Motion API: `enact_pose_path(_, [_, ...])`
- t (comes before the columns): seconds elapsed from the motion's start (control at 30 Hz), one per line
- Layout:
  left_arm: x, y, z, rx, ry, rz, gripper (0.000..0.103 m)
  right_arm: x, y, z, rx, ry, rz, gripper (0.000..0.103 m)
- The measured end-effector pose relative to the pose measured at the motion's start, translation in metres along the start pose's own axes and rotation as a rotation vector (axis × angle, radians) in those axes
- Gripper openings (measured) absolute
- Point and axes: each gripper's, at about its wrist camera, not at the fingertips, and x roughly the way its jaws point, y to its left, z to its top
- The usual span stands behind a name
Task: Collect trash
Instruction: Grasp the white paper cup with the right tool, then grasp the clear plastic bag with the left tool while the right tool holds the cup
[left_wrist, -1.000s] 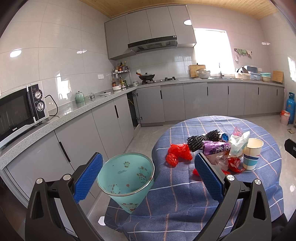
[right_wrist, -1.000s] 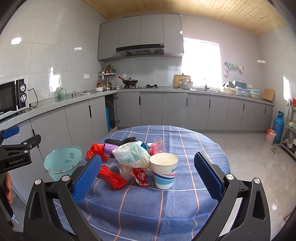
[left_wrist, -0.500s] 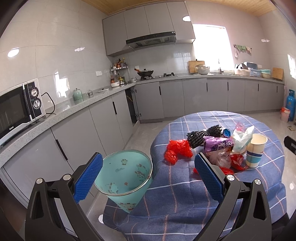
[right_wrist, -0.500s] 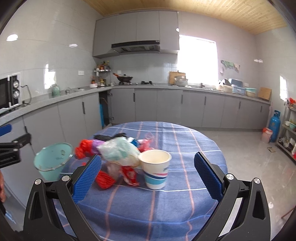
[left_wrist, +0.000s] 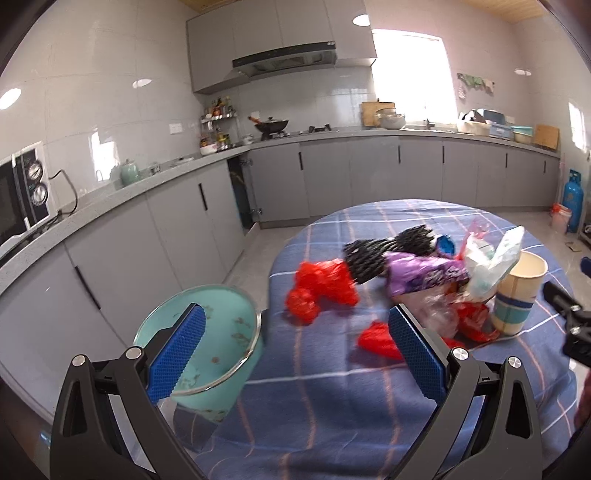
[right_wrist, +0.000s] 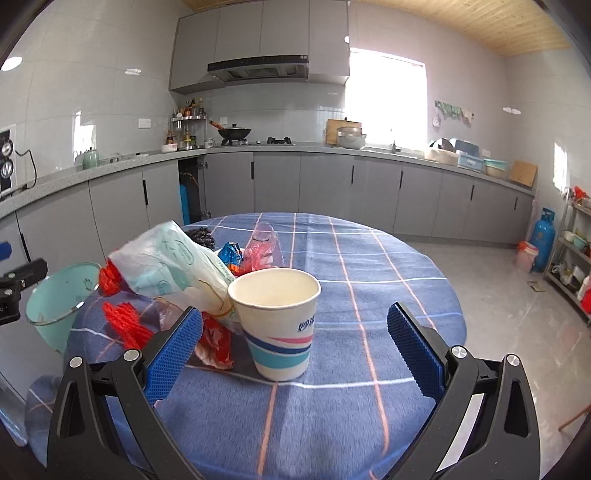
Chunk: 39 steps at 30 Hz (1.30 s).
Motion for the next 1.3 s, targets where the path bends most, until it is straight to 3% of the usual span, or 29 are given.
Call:
enact_pose_path(0.23, [0.023, -0.025, 0.004, 0.039, -0.002, 0.008, 0.098, 0.027, 0.005, -0.002, -0.023, 0.032, 0.012, 0.098])
enact_pose_path(0.47, [0.035, -0.032, 0.003, 0.014, -0.004, -0.015, 0.098, 0.047, 0.006, -0.002, -0.014, 0.060, 0.049, 0.097])
enact_pose_path(0.53, [0.034, -0.035, 0.002, 0.017, 0.000, -0.027, 0.098, 0.050, 0.006, -0.003, -0.015, 0.075, 0.075, 0.085])
enact_pose_path(0.57, [0.034, -0.036, 0.002, 0.018, -0.001, -0.030, 0.098, 0.053, 0.006, -0.003, -0.017, 0.090, 0.092, 0.068])
enact_pose_path(0.6, [0.033, -0.037, 0.002, 0.019, -0.003, -0.032, 0.098, 0.055, 0.006, -0.003, -0.017, 0.102, 0.105, 0.063])
enact_pose_path(0.83, [0.022, -0.045, 0.008, 0.027, -0.024, -0.071, 0.098, 0.040, 0.001, 0.002, -0.015, 0.066, 0.134, 0.058])
enact_pose_path(1.0, [0.010, -0.052, 0.014, 0.029, -0.048, -0.102, 0.098, 0.015, -0.017, 0.010, -0.010, 0.019, 0.103, 0.058])
enact_pose_path(1.3, [0.001, -0.076, 0.021, 0.056, -0.064, -0.162, 0.098, 0.012, -0.043, 0.005, 0.042, 0.020, 0.050, 0.059])
